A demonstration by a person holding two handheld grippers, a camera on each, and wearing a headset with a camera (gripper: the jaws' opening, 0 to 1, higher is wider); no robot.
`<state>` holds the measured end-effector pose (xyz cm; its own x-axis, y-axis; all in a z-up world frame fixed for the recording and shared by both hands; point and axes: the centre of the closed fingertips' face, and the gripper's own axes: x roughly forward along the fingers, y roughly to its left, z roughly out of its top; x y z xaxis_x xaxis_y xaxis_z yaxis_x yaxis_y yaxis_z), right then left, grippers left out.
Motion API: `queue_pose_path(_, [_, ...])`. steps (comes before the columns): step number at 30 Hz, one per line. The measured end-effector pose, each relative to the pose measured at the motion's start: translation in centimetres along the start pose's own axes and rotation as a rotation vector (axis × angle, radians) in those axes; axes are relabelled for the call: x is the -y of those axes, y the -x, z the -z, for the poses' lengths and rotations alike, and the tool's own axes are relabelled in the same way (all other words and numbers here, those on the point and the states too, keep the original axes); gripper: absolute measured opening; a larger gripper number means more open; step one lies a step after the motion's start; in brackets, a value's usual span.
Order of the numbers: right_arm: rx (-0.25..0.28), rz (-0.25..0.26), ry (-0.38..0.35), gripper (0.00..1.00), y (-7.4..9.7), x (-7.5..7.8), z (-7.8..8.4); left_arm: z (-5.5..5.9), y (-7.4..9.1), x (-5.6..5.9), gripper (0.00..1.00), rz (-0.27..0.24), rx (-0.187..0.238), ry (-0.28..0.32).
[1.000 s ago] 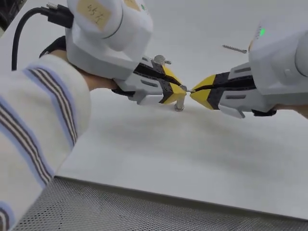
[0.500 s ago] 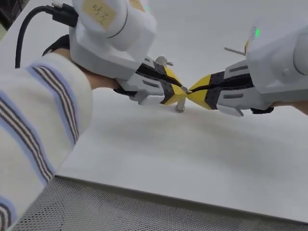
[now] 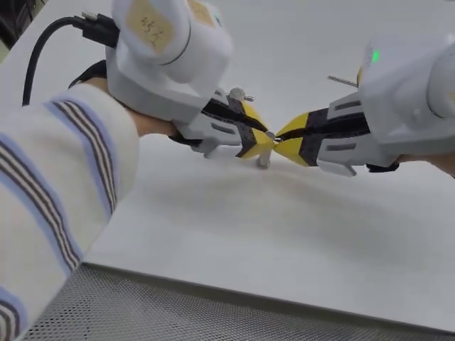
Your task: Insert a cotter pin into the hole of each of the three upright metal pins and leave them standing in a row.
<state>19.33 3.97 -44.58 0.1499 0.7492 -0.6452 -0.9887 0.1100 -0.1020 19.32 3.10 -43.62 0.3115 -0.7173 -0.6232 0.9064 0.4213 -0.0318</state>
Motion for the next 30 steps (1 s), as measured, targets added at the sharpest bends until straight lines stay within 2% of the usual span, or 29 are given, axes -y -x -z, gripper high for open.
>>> queue_pose_path(5, [-0.006, 0.014, -0.018, 0.06, 0.1, -0.2, 0.2, -0.1, 0.5, -0.6, 0.22, -0.035, 0.016, -0.010])
queue_pose_path(8, [0.008, 0.035, -0.070, 0.08, 0.2, -0.2, 0.3, -0.1, 1.2, -0.7, 0.30, -0.040, 0.036, 0.002])
queue_pose_path(11, [0.029, 0.059, -0.137, 0.11, 0.1, -0.4, 0.5, -0.4, 1.9, -0.4, 0.35, -0.039, 0.086, -0.007])
queue_pose_path(14, [0.052, 0.081, -0.199, 0.16, 0.0, -0.4, 0.5, -0.5, 2.5, -0.1, 0.47, -0.043, 0.120, 0.002])
queue_pose_path(16, [0.054, 0.088, -0.218, 0.18, -0.1, -0.4, 0.7, -0.4, 3.0, 0.2, 0.55, -0.036, 0.139, 0.024])
queue_pose_path(19, [0.062, 0.103, -0.296, 0.21, -0.7, -0.5, 1.2, 0.0, 3.7, 0.5, 0.60, -0.037, 0.156, 0.061])
queue_pose_path(21, [0.066, 0.105, -0.305, 0.22, -1.1, -0.5, 1.5, 0.4, 4.2, 0.4, 0.67, -0.064, 0.163, 0.098])
queue_pose_path(24, [0.086, 0.101, -0.349, 0.21, -1.5, -0.8, 1.4, 0.6, 4.9, 0.6, 0.74, -0.072, 0.189, 0.144])
queue_pose_path(26, [0.097, 0.120, -0.348, 0.20, -1.7, -0.6, 1.2, 0.6, 5.3, 0.7, 0.77, -0.083, 0.207, 0.157])
queue_pose_path(30, [0.112, 0.133, -0.369, 0.18, -2.1, -0.4, 1.0, 1.0, 6.0, 0.6, 0.93, -0.113, 0.229, 0.183])
